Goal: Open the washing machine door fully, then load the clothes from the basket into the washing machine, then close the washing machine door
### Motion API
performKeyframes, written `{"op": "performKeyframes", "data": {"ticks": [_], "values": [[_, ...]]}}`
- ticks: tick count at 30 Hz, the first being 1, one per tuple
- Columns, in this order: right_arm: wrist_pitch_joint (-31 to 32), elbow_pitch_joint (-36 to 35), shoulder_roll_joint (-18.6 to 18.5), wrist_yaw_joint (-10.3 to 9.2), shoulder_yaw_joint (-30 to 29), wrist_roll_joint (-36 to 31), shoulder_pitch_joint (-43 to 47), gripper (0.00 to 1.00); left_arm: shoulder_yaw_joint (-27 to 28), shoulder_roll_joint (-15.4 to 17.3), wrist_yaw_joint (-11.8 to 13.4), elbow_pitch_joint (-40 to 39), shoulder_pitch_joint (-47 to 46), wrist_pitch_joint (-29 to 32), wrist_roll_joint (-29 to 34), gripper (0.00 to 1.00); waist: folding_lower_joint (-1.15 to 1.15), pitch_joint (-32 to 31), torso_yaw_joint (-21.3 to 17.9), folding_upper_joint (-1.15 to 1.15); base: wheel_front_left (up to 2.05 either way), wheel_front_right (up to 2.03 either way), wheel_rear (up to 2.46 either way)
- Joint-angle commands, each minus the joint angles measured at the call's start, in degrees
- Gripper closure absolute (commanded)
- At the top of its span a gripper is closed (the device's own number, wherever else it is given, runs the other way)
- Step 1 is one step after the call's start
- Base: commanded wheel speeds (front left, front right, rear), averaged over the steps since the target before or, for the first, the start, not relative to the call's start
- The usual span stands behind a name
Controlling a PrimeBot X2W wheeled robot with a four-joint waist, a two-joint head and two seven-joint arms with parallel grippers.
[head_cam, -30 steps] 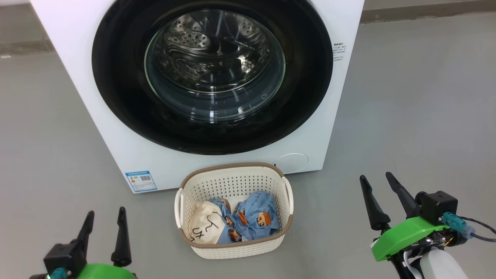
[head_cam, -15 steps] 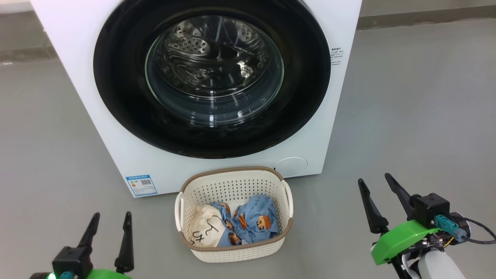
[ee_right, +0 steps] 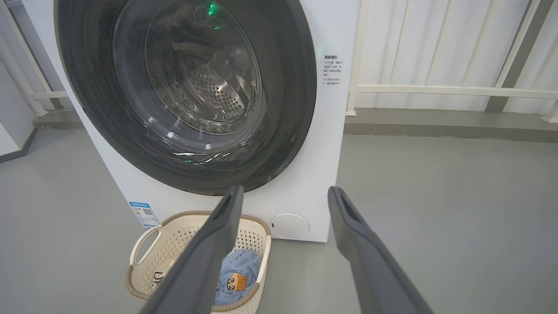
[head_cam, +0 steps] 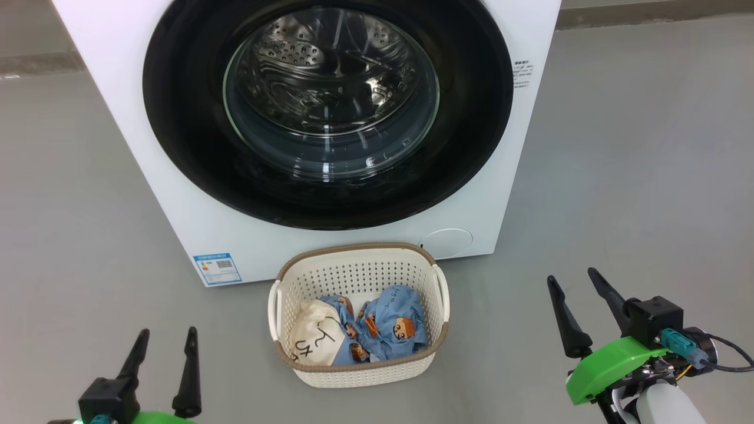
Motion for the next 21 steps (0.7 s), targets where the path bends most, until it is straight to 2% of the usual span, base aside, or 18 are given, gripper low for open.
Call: {"op": "performKeyframes", "data": {"ticks": [1, 21], "values": [[-0.7, -1.3, 0.1, 0.09, 0.9, -0.4, -2.4, 0.0, 2.1, 1.0, 0.4, -1.1, -1.9, -0.4, 0.4, 0.0, 0.0, 0.1, -0.1, 0.0, 0.0, 0.0, 0.0], [-0.7, -1.5, 2.2, 0.09, -4.0, -2.4, -2.2, 0.0, 3.7, 0.7, 1.1, -2.4, -1.9, -0.4, -0.4, 0.0, 0.0, -0.1, -0.6, 0.0, 0.0, 0.0, 0.0]]}}
